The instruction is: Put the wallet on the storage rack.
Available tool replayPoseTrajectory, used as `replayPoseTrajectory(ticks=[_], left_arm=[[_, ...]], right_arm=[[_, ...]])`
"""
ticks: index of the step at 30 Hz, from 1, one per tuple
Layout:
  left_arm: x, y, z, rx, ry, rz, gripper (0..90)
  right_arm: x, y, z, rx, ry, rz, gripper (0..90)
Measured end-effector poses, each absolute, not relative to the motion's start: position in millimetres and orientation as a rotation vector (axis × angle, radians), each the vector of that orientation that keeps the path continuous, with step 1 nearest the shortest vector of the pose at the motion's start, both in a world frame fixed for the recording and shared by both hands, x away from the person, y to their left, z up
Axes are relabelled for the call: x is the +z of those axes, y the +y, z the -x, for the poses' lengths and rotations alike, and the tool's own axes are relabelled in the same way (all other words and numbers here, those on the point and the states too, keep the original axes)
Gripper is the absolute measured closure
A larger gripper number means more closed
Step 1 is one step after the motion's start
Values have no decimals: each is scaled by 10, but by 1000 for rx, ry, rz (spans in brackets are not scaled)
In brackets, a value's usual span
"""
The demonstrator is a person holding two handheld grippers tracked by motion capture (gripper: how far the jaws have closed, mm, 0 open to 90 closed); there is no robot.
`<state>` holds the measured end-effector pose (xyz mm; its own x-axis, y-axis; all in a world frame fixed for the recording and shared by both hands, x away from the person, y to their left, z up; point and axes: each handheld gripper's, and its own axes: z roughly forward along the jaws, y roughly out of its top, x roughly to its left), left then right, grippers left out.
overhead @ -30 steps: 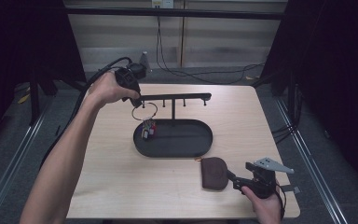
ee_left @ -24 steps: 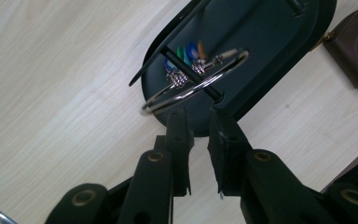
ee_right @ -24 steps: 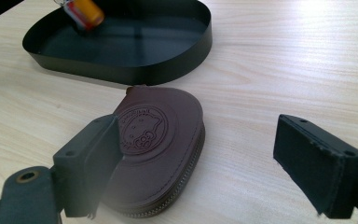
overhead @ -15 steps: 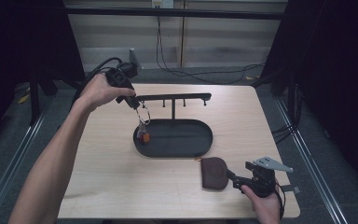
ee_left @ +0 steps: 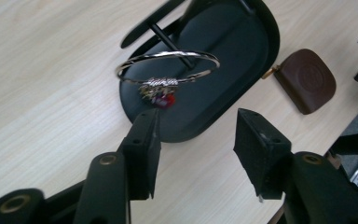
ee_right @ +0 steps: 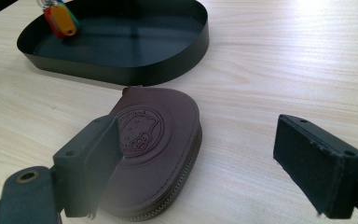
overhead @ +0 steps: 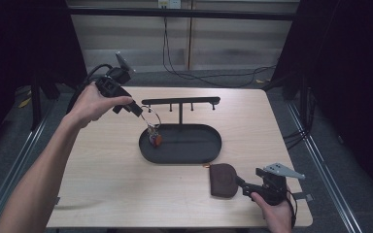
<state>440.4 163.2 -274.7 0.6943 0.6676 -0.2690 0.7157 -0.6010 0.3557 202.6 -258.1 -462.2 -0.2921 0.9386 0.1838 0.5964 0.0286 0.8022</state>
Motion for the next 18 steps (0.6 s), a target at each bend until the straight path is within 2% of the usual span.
replayPoseTrajectory(ticks=[3,7,12,18], left_arm=[[-2785,1653,-4352,-136,1070,-2464,440],[-2822,1702,-4252,-107,1073,-2419,405],[-2900,1769,-4099,-63,1060,-2399,383],[-2995,1948,-3956,-59,1062,-2298,365]], right_arm=[[-4623,-2577,-2030,1161,1914,-1556,150],[-4624,-2576,-2024,1161,1917,-1554,150],[-4623,-2582,-2012,1160,1914,-1556,150],[-4626,-2583,-2020,1158,1914,-1560,150]])
